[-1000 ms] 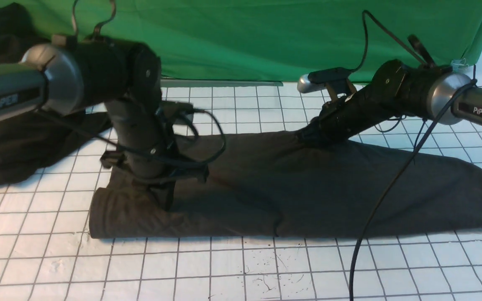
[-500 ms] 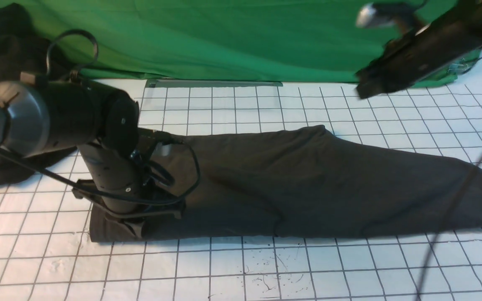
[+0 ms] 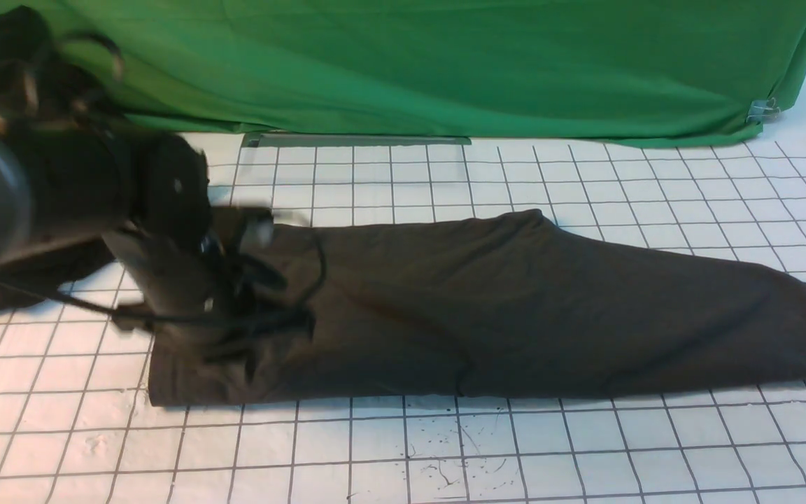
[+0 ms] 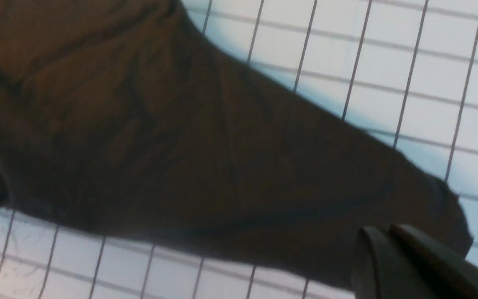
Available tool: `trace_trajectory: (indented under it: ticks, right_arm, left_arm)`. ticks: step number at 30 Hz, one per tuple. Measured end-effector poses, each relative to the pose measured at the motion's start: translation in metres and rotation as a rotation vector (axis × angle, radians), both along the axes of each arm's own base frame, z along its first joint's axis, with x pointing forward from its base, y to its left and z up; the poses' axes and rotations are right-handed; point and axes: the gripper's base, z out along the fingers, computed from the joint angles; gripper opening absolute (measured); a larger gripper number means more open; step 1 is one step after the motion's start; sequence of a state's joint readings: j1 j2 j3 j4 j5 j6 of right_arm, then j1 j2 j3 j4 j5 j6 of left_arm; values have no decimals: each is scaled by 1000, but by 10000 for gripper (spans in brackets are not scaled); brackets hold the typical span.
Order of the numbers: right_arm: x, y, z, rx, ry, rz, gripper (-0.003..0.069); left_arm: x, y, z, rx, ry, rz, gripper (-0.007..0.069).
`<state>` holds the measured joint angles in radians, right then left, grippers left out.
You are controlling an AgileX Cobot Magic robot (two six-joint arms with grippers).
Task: Fold a long-sleeved shirt over a white checkered tablecloth.
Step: 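Pull the folded dark garment lengthwise by its ends to straighten it flat on the table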
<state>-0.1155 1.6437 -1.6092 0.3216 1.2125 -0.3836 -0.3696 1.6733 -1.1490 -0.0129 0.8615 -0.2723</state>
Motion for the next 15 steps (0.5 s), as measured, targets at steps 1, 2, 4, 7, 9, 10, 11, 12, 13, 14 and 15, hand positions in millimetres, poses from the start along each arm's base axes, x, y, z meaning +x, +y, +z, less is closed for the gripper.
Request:
trace_trajectory:
  ticks: [1, 2, 4, 7, 9, 10, 11, 12, 13, 14, 15]
  right_arm:
    - [-6, 2, -6, 6, 26, 2, 20]
    - [-7, 2, -7, 6, 30, 4, 20]
    - [-11, 6, -26, 13, 88, 9, 20]
    - [-13, 7, -38, 14, 115, 9, 21]
    - [-14, 9, -48, 16, 133, 6, 22]
    - [-15, 9, -52, 14, 142, -8, 27]
    - [-15, 9, -53, 13, 142, -12, 29]
    - [-15, 4, -56, -25, 152, -52, 44]
    - [-15, 3, -57, -31, 152, -57, 46]
    - [-14, -1, -58, -67, 151, -90, 62]
    - [-14, -1, -58, -74, 150, -95, 65]
  left_arm:
    - [9, 2, 16, -31, -89, 14, -3]
    - [10, 2, 17, -32, -94, 16, -3]
    - [25, 13, 17, -50, -118, 74, -3]
    - [34, 23, -3, -26, -48, 109, -3]
    - [36, 32, -32, 26, 105, 110, -3]
    - [35, 34, -40, 43, 155, 100, -3]
    - [35, 35, -43, 46, 169, 99, -3]
    - [34, 36, -47, 50, 181, 96, -3]
    - [34, 36, -47, 50, 181, 95, -3]
    - [33, 36, -49, 53, 180, 94, -3]
    - [33, 36, -49, 53, 178, 94, -3]
